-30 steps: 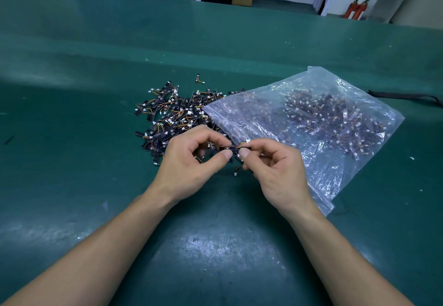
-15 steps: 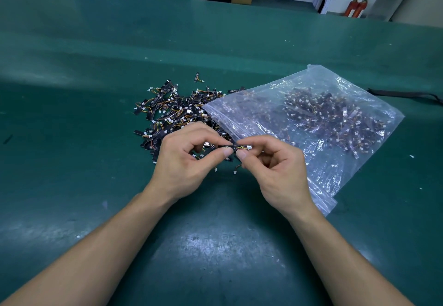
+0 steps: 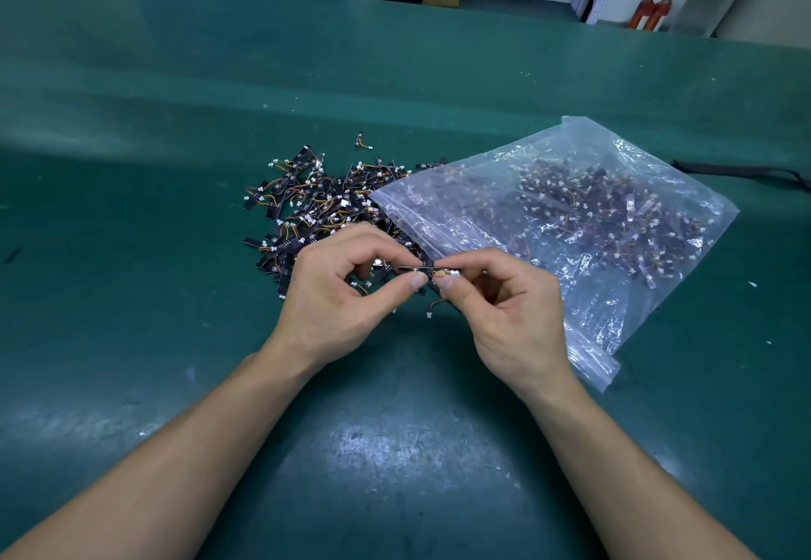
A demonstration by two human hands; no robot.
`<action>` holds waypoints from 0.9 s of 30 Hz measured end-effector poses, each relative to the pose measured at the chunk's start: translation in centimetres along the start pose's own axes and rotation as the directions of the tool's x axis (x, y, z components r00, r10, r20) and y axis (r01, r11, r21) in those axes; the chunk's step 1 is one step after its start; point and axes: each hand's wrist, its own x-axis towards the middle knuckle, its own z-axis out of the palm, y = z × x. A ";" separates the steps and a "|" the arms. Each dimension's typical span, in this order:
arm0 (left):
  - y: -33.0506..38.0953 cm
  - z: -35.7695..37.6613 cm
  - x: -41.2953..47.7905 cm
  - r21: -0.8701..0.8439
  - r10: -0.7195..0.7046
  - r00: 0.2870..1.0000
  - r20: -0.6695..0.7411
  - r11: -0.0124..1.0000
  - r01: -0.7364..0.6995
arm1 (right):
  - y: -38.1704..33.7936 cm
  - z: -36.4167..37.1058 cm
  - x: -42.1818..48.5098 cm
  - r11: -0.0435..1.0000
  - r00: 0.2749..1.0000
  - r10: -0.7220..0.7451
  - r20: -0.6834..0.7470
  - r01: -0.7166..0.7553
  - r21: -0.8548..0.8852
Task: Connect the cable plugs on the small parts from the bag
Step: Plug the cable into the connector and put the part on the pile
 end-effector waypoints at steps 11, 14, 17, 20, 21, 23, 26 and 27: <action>-0.1 0.0 0.1 0.013 0.031 0.999 -0.014 0.999 -0.031 | -0.2 0.0 -0.1 1.000 1.000 0.027 -0.009 -0.027 0.002; 0.0 0.0 0.0 0.012 0.018 1.000 -0.008 1.000 -0.018 | -0.2 0.0 0.0 1.000 1.000 0.027 -0.003 -0.027 0.000; 0.3 0.0 -0.1 0.003 -0.011 1.000 0.013 1.000 0.011 | -0.1 -0.1 0.0 0.999 0.999 0.043 -0.010 -0.043 0.003; 0.4 0.0 -0.1 0.000 -0.033 0.999 0.024 0.999 0.033 | -0.1 -0.1 0.0 0.998 0.998 0.055 -0.018 -0.055 0.005; 0.4 0.0 -0.1 0.001 -0.037 0.999 0.024 0.999 0.037 | -0.1 -0.1 -0.1 0.998 0.998 0.057 -0.021 -0.057 0.002; 0.5 0.0 0.0 -0.001 -0.042 0.999 0.017 0.999 0.042 | -0.1 0.0 -0.1 0.997 0.997 0.078 -0.018 -0.078 0.000; 0.5 0.0 0.1 -0.020 -0.068 0.998 -0.001 0.997 0.068 | -0.2 0.0 -0.1 0.996 0.996 0.088 0.015 -0.087 -0.010; 0.5 0.0 0.1 -0.026 -0.077 0.997 0.000 0.997 0.077 | -0.2 0.0 -0.1 0.997 0.996 0.081 0.029 -0.080 -0.016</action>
